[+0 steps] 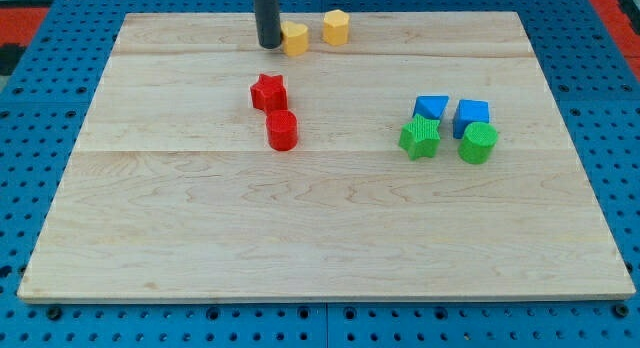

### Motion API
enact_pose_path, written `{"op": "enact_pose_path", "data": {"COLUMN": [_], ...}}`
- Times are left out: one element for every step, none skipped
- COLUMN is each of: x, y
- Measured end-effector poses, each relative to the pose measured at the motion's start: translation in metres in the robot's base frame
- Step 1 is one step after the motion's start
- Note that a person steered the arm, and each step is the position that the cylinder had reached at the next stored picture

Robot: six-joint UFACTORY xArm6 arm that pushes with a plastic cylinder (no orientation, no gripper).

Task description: Place the green blocks towards the centre of the board

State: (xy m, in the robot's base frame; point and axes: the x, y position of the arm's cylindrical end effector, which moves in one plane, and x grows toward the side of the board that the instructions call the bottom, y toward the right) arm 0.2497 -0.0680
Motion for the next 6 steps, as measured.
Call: {"op": "enact_pose_path", "data": {"x": [-0.005, 0.005, 0.086, 0.154, 0.221, 0.261], "y": [0.035, 0.07, 0.075, 0.086, 0.076, 0.164]}}
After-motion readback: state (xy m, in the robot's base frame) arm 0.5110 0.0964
